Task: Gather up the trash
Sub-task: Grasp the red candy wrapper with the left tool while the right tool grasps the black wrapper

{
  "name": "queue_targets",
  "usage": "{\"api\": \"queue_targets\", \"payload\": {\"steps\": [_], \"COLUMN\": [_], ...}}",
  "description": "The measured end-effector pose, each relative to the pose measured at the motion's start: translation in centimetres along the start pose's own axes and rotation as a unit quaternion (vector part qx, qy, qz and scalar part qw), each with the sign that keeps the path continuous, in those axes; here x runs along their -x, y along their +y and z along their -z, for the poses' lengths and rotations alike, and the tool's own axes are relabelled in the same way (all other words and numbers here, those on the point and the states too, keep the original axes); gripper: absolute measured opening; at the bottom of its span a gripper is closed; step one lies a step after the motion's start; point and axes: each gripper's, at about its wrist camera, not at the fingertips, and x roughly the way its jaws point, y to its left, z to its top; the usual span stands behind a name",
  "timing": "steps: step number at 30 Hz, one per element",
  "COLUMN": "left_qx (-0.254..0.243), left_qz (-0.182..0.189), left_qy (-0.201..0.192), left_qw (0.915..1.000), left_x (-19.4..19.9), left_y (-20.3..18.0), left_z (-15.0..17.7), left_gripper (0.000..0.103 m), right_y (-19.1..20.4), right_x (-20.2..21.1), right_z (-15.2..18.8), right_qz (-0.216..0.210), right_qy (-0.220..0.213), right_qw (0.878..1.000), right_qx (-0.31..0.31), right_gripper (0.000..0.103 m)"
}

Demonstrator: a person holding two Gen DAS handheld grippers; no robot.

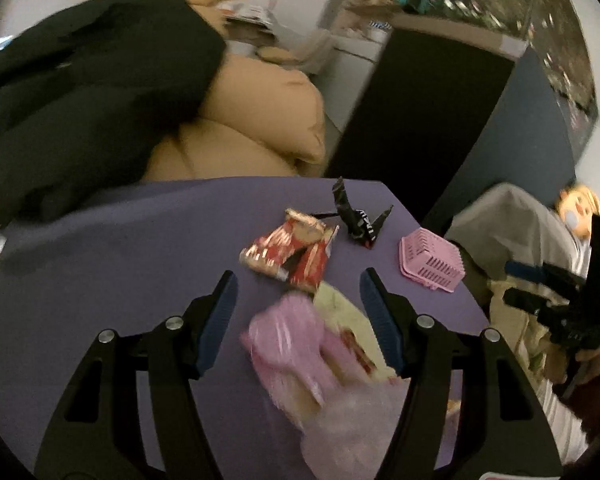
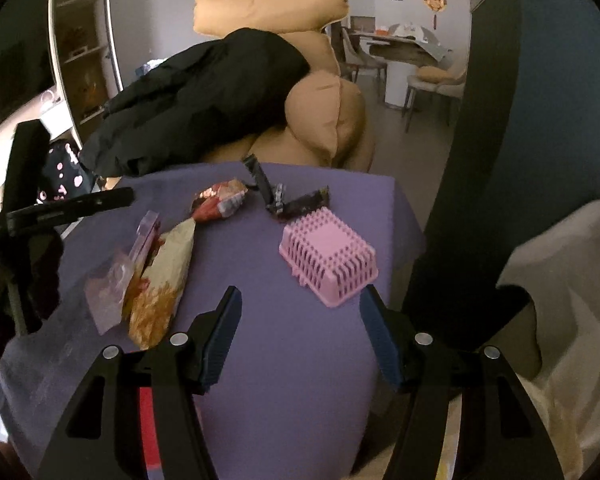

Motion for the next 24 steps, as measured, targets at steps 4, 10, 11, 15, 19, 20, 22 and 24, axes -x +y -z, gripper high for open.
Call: {"api": "queue_targets", "payload": {"steps": [4,10,11,15,19,20,22,24], "left_qx": [-0.045,-0.038,-0.031,-0.036,-0.060,-0.054,-0.026,0.003], "left_qz": [-0.007,-0.016,-0.011,-0.013,-0.043,-0.043,-0.041,-0.040], "left_qy": [0.045,0.094,0.100,0.107,0.106,0.106,0.103,0.099], "left_qw": [0.9979,0.9947,0.9944,0.9936,0.9916,0.9920,0.9935,0.9943], "left_x": [-4.2,-9.0,-9.4,-10.0,-9.7,-9.5,-8.9,-7.8], "left_y": [0.5,1.6,1.7,1.2,0.3,0.4,1.1,2.0], "left_z": [-1.8,-2.9,-2.9,-2.9,-2.3,-2.2,-2.2,-2.2], "left_gripper": [0.060,0.060,0.060,0.047,0.028,0.024,0.019,0.016], "right_y": [-0.6,-0.9,-1.0,-0.7,1.5,2.0,2.9,3.3], "right_x": [-1.0,-1.8,-1.8,-2.7,-3.9,-4.1,-4.7,-5.4], "right_z": [-0.5,-0.3,-0.3,-1.1,-2.2,-2.4,-3.2,-4.2], "right_qz": [0.013,0.012,0.012,0.008,0.001,-0.006,-0.015,-0.026], "right_qy": [0.011,0.019,0.020,0.032,0.055,0.052,0.044,0.039], "right_qw": [1.000,1.000,1.000,0.999,0.997,0.997,0.997,0.997], "right_qx": [-0.007,0.010,0.010,0.015,0.055,0.062,0.069,0.067], "right_gripper": [0.058,0.058,0.058,0.058,0.058,0.058,0.058,0.058]}}
